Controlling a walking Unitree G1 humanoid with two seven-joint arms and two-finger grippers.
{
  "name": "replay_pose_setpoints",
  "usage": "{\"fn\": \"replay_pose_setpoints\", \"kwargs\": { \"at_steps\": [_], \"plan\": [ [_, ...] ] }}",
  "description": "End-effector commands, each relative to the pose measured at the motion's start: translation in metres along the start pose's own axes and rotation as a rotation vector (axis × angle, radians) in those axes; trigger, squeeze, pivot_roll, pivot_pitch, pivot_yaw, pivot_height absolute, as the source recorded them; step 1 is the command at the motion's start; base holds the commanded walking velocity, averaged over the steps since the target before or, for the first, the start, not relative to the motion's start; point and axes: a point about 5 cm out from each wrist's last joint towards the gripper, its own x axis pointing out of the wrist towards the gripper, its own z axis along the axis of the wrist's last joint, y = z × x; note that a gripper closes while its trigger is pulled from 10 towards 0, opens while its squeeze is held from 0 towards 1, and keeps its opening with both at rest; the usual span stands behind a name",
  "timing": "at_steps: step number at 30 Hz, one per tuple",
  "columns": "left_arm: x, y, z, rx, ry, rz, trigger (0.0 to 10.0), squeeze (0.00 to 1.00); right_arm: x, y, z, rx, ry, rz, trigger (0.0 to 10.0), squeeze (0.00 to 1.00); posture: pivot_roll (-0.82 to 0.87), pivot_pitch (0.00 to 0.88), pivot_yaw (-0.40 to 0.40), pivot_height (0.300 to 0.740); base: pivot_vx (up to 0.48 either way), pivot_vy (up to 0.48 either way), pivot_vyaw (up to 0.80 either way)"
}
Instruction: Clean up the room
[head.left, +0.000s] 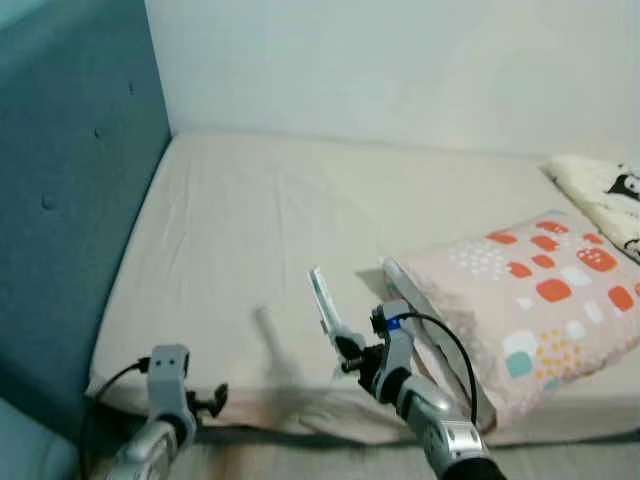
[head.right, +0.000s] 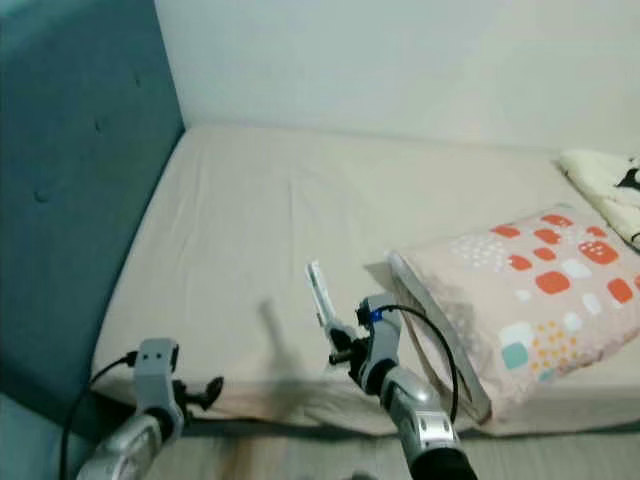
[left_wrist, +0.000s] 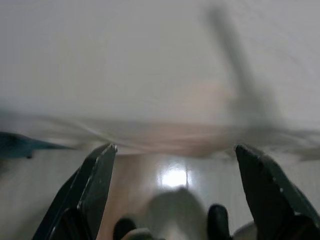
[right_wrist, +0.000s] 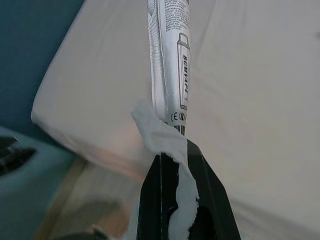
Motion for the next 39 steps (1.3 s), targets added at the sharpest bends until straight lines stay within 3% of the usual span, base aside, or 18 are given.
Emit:
{"fn": "replay_pose_setpoints", "kwargs": {
  "at_steps": [1, 2, 5, 7, 9, 10, 13, 21, 22, 23, 24, 31, 35, 39],
  "plan": [
    [-0.003, 0.005, -0.018, 0.024, 0.087, 0.033, 10.0, 0.00, -0.007, -0.009, -0.023, 0.003, 0.084, -0.053, 0.0, 0.00, 0.05, 0.000, -0.081, 0.714, 0.000, 0.000, 0.00],
    [-0.005, 0.008, -0.029, 0.027, 0.135, 0.052, 10.0, 0.00, -0.013, -0.015, -0.038, 0.016, 0.141, -0.094, 0.0, 0.00, 0.05, 0.000, -0.078, 0.719, 0.000, 0.000, 0.00],
    [-0.007, 0.009, -0.035, 0.028, 0.164, 0.062, 10.0, 0.00, -0.018, -0.019, -0.047, 0.025, 0.175, -0.120, 0.0, 0.00, 0.05, 0.000, -0.077, 0.724, 0.000, 0.000, 0.00],
    [-0.014, 0.015, -0.052, 0.017, 0.236, 0.116, 10.0, 0.00, -0.030, -0.026, -0.067, 0.114, 0.229, -0.185, 0.0, 0.00, 0.05, 0.000, -0.070, 0.734, 0.000, 0.000, 0.00],
    [-0.014, 0.015, -0.052, 0.017, 0.236, 0.116, 10.0, 0.00, -0.030, -0.026, -0.067, 0.114, 0.229, -0.185, 0.0, 0.00, 0.05, 0.000, -0.070, 0.734, 0.000, 0.000, 0.00],
    [-0.027, 0.020, -0.076, 0.005, 0.336, 0.193, 10.0, 0.00, -0.046, -0.036, -0.088, 0.212, 0.281, -0.279, 0.0, 0.00, 0.05, 0.000, -0.068, 0.740, 0.000, 0.000, 0.00],
    [-0.034, 0.021, -0.089, 0.007, 0.391, 0.223, 10.0, 0.00, -0.054, -0.039, -0.097, 0.241, 0.312, -0.321, 0.0, 0.00, 0.03, 0.000, -0.064, 0.740, 0.000, 0.000, 0.00],
    [-0.038, 0.021, -0.097, 0.017, 0.425, 0.229, 10.0, 0.00, -0.068, -0.041, -0.115, 0.272, 0.382, -0.404, 0.0, 0.00, 0.05, 0.000, -0.075, 0.740, 0.000, 0.000, 0.00],
    [-0.039, 0.022, -0.099, 0.020, 0.434, 0.237, 10.0, 0.00, -0.074, -0.042, -0.122, 0.272, 0.417, -0.443, 4.6, 0.00, 0.05, 0.000, -0.078, 0.740, 0.000, 0.000, 0.00],
    [-0.039, 0.022, -0.099, 0.020, 0.434, 0.237, 10.0, 0.00, -0.074, -0.042, -0.122, 0.272, 0.417, -0.443, 4.6, 0.00, 0.05, 0.000, -0.078, 0.740, 0.000, 0.000, 0.00],
    [-0.040, 0.023, -0.100, 0.023, 0.442, 0.247, 10.0, 0.00, -0.080, -0.043, -0.129, 0.271, 0.446, -0.471, 10.0, 0.00, 0.06, 0.000, -0.080, 0.740, 0.000, 0.000, 0.00],
    [-0.041, 0.020, -0.103, 0.031, 0.462, 0.252, 10.0, 0.00, -0.092, -0.043, -0.141, 0.264, 0.496, -0.506, 10.0, 0.00, 0.06, 0.000, -0.090, 0.740, 0.000, 0.000, 0.00],
    [-0.032, -0.001, -0.103, 0.071, 0.486, 0.213, 10.0, 0.00, -0.106, -0.044, -0.154, 0.199, 0.595, -0.538, 10.0, 0.00, 0.06, 0.000, -0.086, 0.740, 0.000, 0.000, 0.00],
    [-0.030, -0.005, -0.101, 0.075, 0.486, 0.208, 10.0, 0.00, -0.109, -0.044, -0.156, 0.193, 0.614, -0.547, 10.0, 0.00, 0.06, 0.000, -0.081, 0.740, 0.000, 0.000, 0.00]
  ]
}}
